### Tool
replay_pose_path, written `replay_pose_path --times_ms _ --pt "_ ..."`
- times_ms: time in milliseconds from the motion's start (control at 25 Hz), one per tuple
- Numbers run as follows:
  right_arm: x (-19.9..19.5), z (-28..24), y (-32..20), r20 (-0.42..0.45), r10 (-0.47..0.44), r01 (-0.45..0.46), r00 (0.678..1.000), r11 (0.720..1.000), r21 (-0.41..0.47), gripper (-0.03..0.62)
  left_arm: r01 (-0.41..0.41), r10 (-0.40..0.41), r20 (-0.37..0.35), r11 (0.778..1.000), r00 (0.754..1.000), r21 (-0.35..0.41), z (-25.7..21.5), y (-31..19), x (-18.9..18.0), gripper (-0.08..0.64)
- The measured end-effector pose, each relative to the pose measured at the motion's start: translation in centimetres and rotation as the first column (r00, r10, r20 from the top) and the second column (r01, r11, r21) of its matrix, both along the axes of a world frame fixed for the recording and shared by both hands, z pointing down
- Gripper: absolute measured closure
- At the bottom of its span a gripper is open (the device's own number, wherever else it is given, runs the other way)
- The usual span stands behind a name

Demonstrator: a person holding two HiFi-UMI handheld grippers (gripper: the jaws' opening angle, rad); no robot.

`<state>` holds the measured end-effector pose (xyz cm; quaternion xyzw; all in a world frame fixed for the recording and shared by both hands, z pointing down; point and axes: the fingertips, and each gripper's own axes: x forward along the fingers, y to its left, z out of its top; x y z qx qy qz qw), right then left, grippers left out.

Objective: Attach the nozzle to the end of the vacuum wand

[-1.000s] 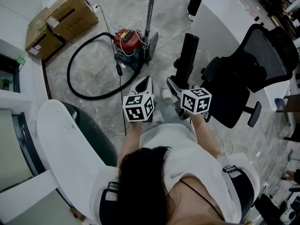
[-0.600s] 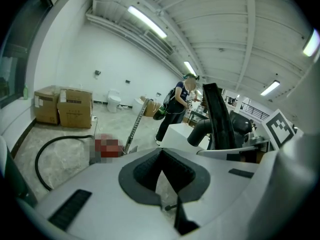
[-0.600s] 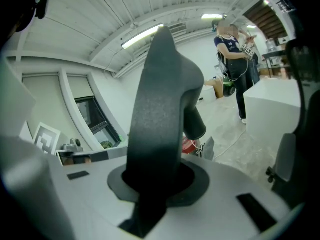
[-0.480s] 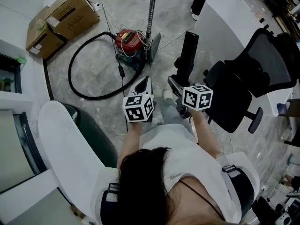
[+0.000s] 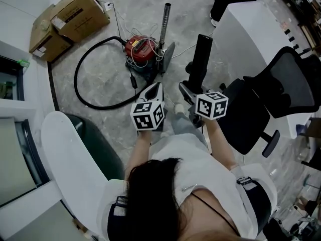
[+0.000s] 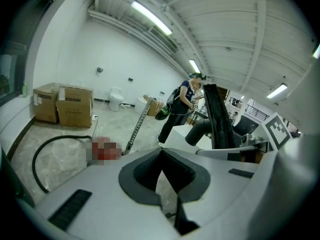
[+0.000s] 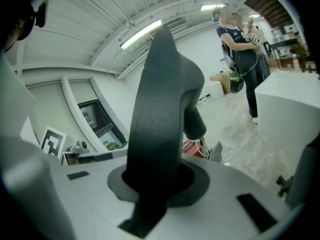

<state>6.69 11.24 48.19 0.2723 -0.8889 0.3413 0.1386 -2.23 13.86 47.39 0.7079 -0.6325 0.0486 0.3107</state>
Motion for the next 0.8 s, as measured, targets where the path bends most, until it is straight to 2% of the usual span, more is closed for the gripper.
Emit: replay_pose_path --times_ms 240,800 --pt "-0.1 0.0 -3.7 0.003 -0.051 0.051 0.999 0.999 -0.001 0.515 0.034 -0.034 0.008 0.999 0.999 -0.005 -0.1 -3.9 -0.3 0.558" --pt "0.6 -0.3 -12.2 0.04 -0.104 0.104 0.994 0.995 -0.01 0.515 0.096 -0.095 0.032 0.995 0.995 -0.005 -0.1 -11.8 -0.1 0.558"
